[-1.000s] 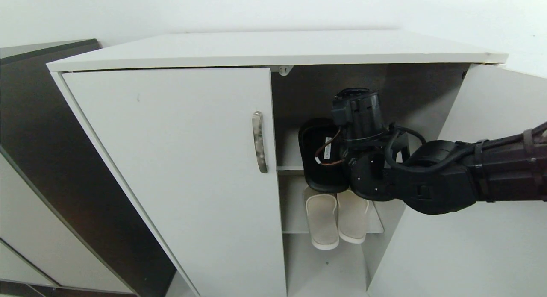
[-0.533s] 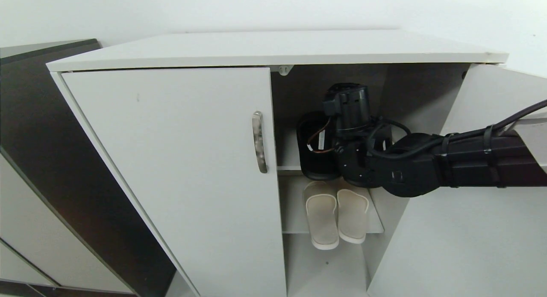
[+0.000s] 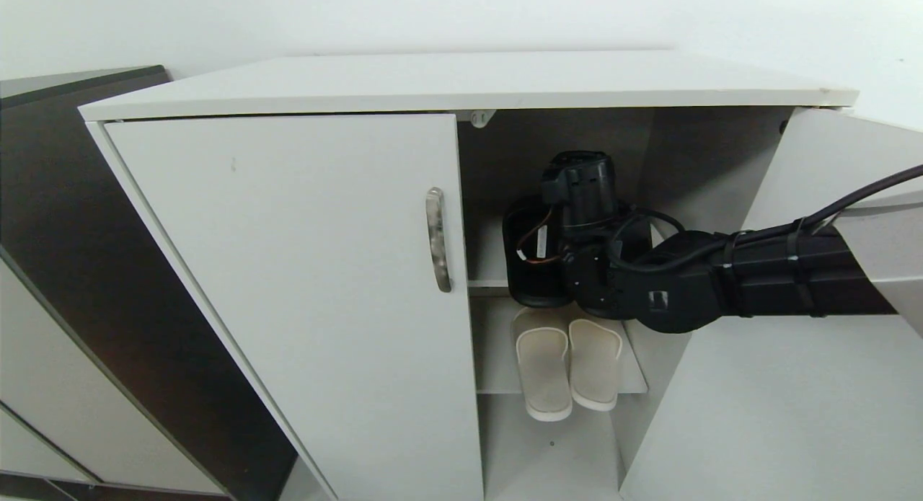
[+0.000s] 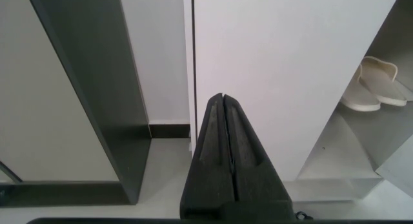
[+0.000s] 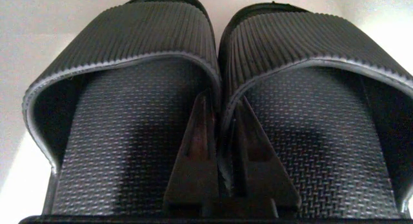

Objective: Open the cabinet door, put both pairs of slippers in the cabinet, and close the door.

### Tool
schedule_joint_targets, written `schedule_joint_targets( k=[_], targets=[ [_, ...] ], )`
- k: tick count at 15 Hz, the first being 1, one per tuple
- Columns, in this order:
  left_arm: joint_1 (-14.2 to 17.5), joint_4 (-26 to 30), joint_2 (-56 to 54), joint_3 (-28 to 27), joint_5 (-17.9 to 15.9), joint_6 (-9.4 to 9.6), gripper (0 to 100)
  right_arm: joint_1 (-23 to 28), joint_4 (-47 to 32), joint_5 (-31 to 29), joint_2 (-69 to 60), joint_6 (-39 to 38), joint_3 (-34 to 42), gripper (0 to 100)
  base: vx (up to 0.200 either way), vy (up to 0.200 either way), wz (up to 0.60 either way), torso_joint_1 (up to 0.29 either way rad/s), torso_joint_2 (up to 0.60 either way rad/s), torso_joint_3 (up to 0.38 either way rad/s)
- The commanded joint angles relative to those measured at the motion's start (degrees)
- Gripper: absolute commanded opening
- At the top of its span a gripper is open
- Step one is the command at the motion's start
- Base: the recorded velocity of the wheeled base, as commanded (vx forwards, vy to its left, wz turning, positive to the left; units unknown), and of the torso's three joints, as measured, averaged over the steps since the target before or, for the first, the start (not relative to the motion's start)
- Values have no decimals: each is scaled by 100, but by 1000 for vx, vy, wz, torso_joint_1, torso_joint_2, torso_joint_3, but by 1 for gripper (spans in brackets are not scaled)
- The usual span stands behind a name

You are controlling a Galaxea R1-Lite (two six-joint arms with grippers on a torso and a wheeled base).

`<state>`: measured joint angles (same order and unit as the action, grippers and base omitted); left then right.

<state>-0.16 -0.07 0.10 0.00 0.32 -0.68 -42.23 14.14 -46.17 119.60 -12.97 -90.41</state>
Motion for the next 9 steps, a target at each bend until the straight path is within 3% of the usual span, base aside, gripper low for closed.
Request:
schedule_joint_targets(
  k=[1, 8, 9],
  targets=[
    [-2, -1, -1, 0, 3, -2, 0, -5, 1, 2, 11, -4, 14, 0, 0, 0, 0, 0, 0, 0],
    [-2, -1, -1, 0, 3, -2, 0, 48, 1, 2, 37, -4, 23, 0, 0, 0, 0, 0, 0, 0],
    [-2, -1, -1, 0, 3, -2, 0, 48, 1, 2, 28, -4, 23, 100, 0, 0, 0, 0, 0, 0]
  ],
)
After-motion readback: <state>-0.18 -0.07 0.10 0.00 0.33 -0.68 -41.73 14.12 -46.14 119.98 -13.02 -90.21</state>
